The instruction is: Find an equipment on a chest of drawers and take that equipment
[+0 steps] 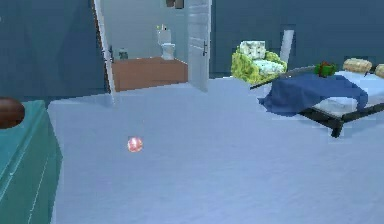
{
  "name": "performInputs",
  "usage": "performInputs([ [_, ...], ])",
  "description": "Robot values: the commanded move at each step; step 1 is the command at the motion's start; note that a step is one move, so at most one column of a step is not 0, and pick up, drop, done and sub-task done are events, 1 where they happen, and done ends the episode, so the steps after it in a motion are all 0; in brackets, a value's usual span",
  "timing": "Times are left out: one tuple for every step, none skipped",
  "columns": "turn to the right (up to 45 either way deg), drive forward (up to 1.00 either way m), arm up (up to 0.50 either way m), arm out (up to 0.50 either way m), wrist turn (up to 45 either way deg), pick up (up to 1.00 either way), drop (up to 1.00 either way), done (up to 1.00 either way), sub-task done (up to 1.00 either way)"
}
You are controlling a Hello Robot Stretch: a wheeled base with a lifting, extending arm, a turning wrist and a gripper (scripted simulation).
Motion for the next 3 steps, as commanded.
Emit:
performInputs([
  [-27.0, 0.0, 0.0, 0.0, 0.0, 0.0, 0.0, 0.0, 0.0],
  [0.0, 1.0, 0.0, 0.0, 0.0, 0.0, 0.0, 0.0, 0.0],
  [-6.0, 0.0, 0.0, 0.0, 0.0, 0.0, 0.0, 0.0, 0.0],
])
